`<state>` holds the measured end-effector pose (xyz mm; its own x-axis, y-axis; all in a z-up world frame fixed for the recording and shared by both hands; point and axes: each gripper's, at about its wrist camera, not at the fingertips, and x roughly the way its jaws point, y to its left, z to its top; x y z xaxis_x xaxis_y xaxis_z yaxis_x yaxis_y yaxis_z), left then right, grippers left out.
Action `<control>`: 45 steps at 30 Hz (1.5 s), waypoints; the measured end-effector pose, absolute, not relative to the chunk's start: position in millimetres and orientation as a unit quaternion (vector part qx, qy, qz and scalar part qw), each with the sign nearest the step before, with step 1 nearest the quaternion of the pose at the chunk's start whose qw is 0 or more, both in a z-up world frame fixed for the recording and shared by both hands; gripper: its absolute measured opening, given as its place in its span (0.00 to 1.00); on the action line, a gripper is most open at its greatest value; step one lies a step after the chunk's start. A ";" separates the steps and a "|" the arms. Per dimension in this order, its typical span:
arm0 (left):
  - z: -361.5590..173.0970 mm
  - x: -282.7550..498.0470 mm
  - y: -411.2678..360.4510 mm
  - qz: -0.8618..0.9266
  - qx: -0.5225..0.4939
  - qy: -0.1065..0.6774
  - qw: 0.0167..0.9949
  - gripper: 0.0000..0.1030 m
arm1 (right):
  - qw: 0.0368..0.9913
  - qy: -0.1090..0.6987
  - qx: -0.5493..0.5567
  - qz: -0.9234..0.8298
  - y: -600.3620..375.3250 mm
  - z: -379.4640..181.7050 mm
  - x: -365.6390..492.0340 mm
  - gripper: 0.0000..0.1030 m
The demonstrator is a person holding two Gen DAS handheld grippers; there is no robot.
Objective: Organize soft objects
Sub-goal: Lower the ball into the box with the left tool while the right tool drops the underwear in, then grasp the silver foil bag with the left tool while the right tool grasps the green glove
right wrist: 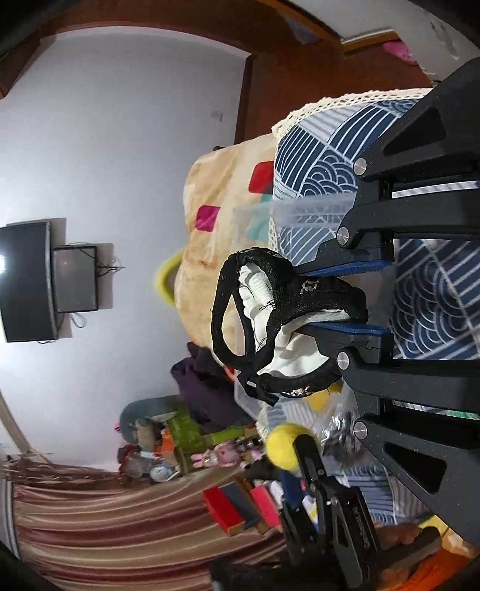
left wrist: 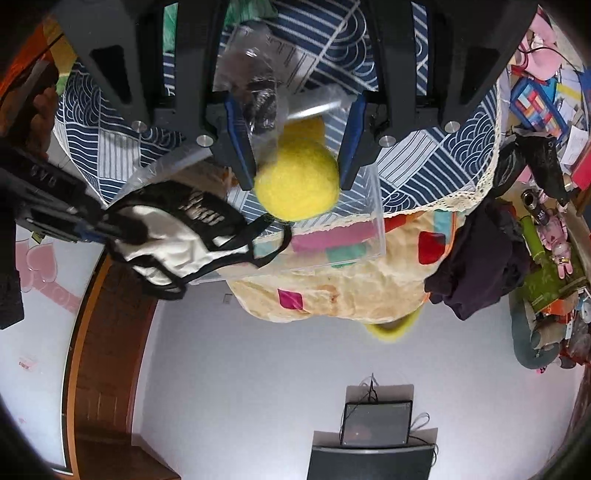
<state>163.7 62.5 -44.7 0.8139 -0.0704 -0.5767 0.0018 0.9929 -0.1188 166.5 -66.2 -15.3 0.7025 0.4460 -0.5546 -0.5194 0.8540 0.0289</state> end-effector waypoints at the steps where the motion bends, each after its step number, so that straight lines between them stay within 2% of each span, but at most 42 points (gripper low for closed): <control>1: -45.9 169.3 63.5 -0.019 -0.058 0.309 0.949 0.44 | 0.918 0.288 -0.070 0.262 -61.8 -18.5 170.0 0.19; 7: -57.7 191.2 63.3 -0.020 -0.060 0.341 0.938 0.45 | 0.910 0.311 -0.088 0.261 -50.5 -29.5 178.4 0.19; 11: -64.6 192.7 59.7 -0.010 -0.052 0.347 0.936 0.57 | 0.907 0.316 -0.099 0.260 -49.5 -33.3 177.6 0.23; 13: -65.7 190.3 58.9 -0.009 -0.049 0.345 0.937 0.61 | 0.907 0.316 -0.106 0.258 -50.0 -33.3 176.0 0.28; 17: -60.1 181.8 56.7 -0.010 -0.044 0.340 0.939 0.70 | 0.907 0.316 -0.109 0.254 -53.1 -30.0 177.7 0.45; 21: -50.0 168.5 54.1 -0.010 -0.031 0.326 0.945 0.74 | 0.908 0.314 -0.093 0.263 -62.0 -22.8 171.6 0.48; 23: -45.0 159.5 54.5 -0.009 -0.029 0.320 0.947 0.81 | 0.909 0.309 -0.087 0.265 -66.9 -17.3 166.8 0.48; 24: -43.1 155.0 54.7 -0.009 -0.028 0.316 0.948 0.85 | 0.910 0.306 -0.085 0.267 -69.1 -14.9 163.6 0.51; 28: -41.9 136.9 56.1 -0.002 -0.018 0.311 0.950 0.92 | 0.915 0.285 -0.077 0.276 -79.4 -5.8 143.5 0.66; 35: -76.5 111.6 68.8 0.022 -0.001 0.349 0.937 0.93 | 0.900 0.294 -0.082 0.312 -78.5 -15.4 113.2 0.68; 41: -114.6 111.0 88.7 0.026 -0.048 0.389 0.920 0.92 | 0.873 0.331 -0.077 0.349 -61.6 -43.9 95.9 0.68; 45: -126.2 113.5 89.3 0.012 -0.069 0.391 0.918 0.74 | 0.854 0.362 -0.083 0.364 -45.9 -68.2 95.1 0.68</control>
<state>113.5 89.3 -126.2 0.6933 -0.0313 -0.7199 -0.0765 0.9902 -0.1167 95.1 -45.9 -68.2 0.4722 0.5619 -0.6792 -0.6816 0.7214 0.1229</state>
